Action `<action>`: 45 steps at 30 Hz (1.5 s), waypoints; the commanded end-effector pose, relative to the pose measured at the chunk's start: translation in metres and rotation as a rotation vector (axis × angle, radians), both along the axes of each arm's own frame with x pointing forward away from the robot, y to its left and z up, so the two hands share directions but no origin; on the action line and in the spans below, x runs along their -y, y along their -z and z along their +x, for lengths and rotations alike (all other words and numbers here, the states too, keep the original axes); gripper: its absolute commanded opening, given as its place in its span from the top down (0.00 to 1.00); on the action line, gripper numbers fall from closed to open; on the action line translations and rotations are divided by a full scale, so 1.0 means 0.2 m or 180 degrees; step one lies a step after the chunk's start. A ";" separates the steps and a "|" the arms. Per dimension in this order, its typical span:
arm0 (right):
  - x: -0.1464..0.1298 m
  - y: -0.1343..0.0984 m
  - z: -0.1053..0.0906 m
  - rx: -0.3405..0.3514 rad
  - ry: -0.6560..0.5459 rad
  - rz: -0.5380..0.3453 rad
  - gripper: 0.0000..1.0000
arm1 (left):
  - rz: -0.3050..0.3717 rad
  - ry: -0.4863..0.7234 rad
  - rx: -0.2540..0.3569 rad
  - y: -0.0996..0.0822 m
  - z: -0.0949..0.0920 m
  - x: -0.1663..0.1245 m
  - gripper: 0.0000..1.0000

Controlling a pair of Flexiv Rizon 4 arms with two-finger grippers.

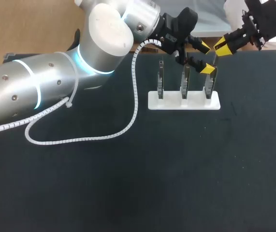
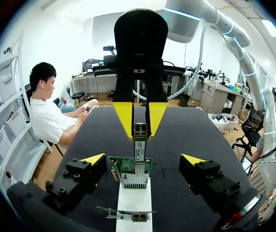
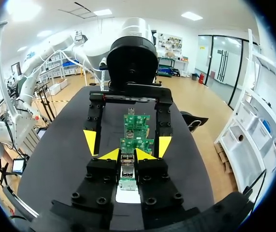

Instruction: Pick up the optical module with the left hand, and insert it into the network port with the right hand.

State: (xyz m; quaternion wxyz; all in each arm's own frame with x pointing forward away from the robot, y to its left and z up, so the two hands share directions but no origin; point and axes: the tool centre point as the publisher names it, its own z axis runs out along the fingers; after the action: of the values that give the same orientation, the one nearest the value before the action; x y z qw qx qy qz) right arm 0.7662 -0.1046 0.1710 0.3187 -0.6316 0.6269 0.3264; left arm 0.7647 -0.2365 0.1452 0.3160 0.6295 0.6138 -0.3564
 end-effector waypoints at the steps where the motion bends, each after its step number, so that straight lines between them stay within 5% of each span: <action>1: 0.00 0.00 -0.01 0.0005 0.0006 0.0002 1.00 | 0.0012 0.0012 -0.0007 0.00 0.01 0.00 0.00; 45: -0.01 0.00 0.00 0.0022 0.0009 -0.0006 1.00 | 0.0012 0.0012 -0.0007 0.00 0.01 0.00 0.00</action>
State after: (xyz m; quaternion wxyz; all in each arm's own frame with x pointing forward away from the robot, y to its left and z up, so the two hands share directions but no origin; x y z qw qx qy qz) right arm 0.7663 -0.1037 0.1711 0.3200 -0.6316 0.6277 0.3236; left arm 0.7647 -0.2365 0.1452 0.3160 0.6295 0.6138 -0.3564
